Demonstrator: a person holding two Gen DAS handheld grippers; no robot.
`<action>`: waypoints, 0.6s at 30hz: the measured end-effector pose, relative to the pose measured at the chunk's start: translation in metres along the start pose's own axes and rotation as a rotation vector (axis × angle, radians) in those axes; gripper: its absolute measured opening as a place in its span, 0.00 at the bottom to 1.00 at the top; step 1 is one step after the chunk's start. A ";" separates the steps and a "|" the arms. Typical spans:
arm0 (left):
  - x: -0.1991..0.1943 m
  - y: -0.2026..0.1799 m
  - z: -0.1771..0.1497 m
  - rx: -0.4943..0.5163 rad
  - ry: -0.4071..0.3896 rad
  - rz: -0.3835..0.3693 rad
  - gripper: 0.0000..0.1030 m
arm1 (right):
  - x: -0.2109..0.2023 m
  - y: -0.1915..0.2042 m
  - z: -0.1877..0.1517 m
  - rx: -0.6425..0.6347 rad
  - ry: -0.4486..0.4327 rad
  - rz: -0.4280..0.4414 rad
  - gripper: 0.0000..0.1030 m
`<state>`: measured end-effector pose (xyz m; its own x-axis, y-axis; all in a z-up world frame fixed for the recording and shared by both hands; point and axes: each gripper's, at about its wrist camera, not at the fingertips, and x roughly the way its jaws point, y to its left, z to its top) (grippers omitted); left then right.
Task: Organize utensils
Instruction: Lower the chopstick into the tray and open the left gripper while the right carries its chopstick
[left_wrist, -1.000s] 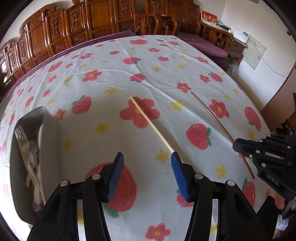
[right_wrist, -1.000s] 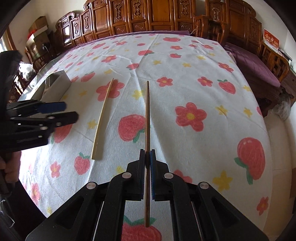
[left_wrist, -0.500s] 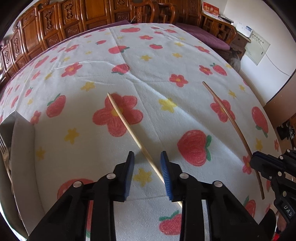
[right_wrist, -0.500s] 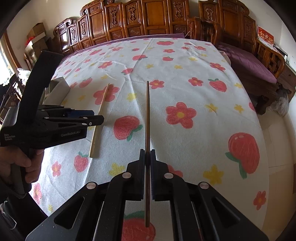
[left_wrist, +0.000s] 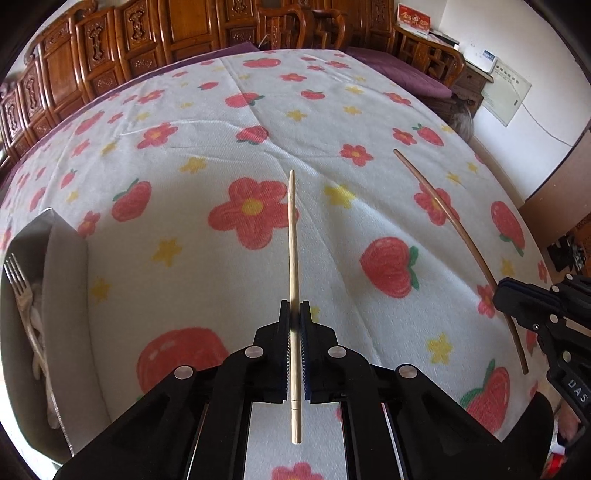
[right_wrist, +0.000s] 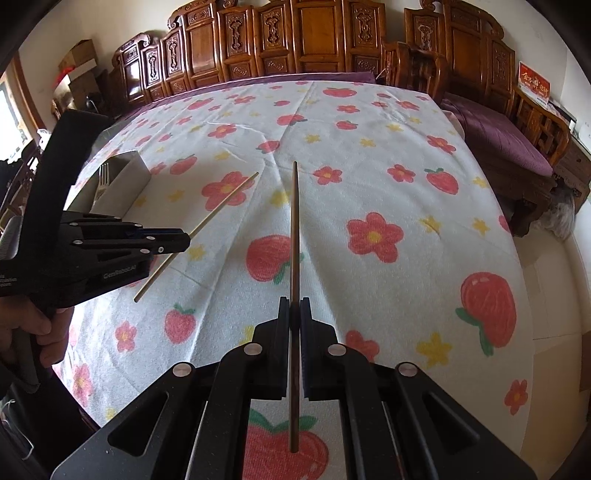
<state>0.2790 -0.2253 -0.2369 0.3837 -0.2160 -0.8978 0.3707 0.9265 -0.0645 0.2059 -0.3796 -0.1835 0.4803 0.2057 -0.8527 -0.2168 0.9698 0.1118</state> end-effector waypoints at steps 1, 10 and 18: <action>-0.005 0.001 -0.001 0.002 -0.008 -0.001 0.04 | -0.002 0.003 0.001 -0.003 -0.002 0.000 0.06; -0.058 0.018 -0.001 -0.007 -0.095 -0.021 0.04 | -0.013 0.028 0.016 -0.031 -0.030 0.008 0.06; -0.110 0.038 -0.007 -0.013 -0.176 -0.027 0.04 | -0.018 0.058 0.035 -0.055 -0.061 0.030 0.06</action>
<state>0.2455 -0.1643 -0.1439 0.5163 -0.2903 -0.8057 0.3726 0.9232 -0.0939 0.2149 -0.3222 -0.1439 0.5236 0.2439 -0.8163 -0.2776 0.9547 0.1072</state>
